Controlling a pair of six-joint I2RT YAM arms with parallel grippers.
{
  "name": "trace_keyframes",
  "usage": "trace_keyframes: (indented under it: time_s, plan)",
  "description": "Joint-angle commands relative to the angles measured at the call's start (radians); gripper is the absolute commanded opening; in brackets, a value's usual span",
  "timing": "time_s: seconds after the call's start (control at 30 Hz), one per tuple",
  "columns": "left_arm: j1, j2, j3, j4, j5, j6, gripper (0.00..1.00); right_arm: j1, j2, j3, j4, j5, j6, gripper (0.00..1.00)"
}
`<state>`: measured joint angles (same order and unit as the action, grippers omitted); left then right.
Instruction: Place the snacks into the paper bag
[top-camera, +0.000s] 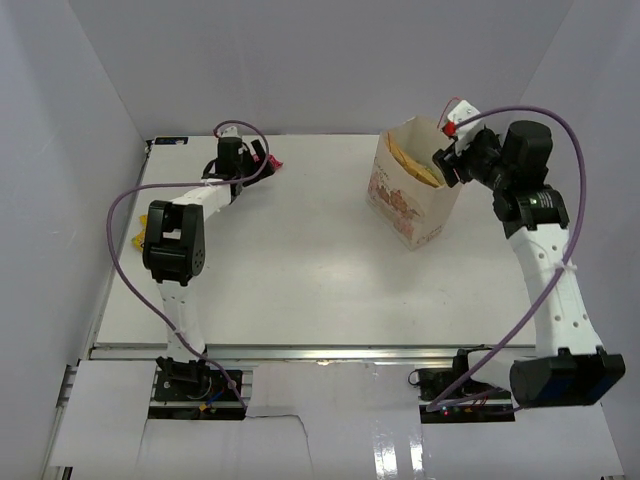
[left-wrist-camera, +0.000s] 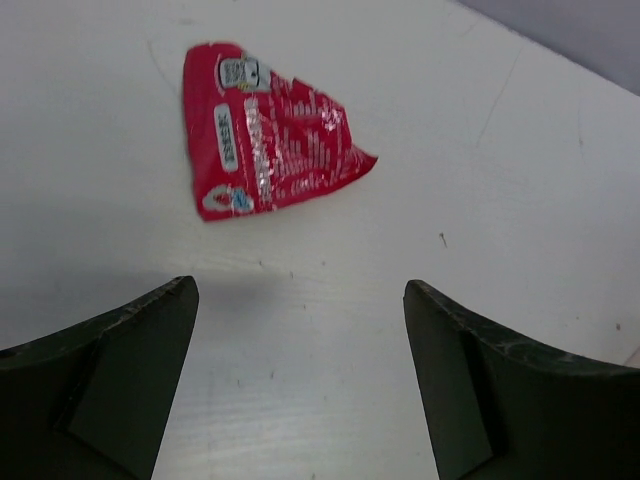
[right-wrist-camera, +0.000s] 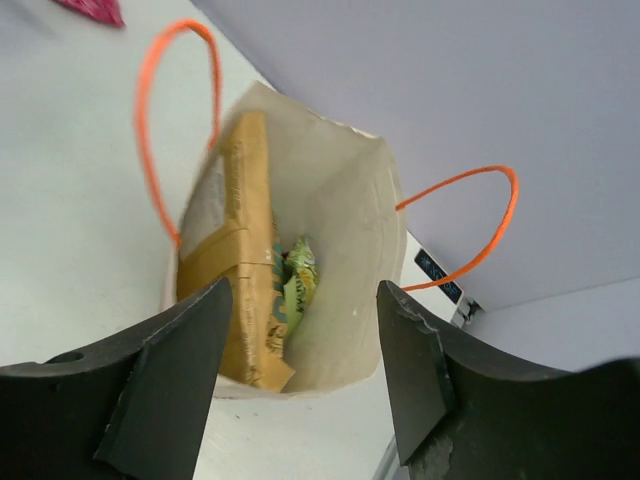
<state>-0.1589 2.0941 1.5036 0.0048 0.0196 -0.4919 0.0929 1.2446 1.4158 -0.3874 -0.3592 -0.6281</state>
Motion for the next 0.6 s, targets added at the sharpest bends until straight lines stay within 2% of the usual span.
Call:
trace_keyframes:
  time_s: [0.0, 0.17, 0.27, 0.43, 0.57]
  plan:
    - [0.004, 0.067, 0.111, 0.152, -0.024, 0.090, 0.94, -0.004, -0.104, -0.087, -0.033, -0.135, 0.047, 0.67]
    - [0.004, 0.243, 0.309, 0.182, 0.043, 0.182, 0.94, -0.009, -0.174, -0.187, -0.065, -0.176, 0.051, 0.69]
    - [0.004, 0.299, 0.412, 0.184, 0.036, 0.223, 0.94, -0.010, -0.203, -0.236, -0.071, -0.188, 0.060, 0.70]
    - [-0.002, 0.403, 0.530, 0.134, -0.104, 0.253, 0.96, -0.019, -0.218, -0.270, -0.070, -0.224, 0.116, 0.70]
    - [-0.008, 0.486, 0.641, 0.041, -0.133, 0.283, 0.96, -0.024, -0.228, -0.272, -0.073, -0.239, 0.128, 0.70]
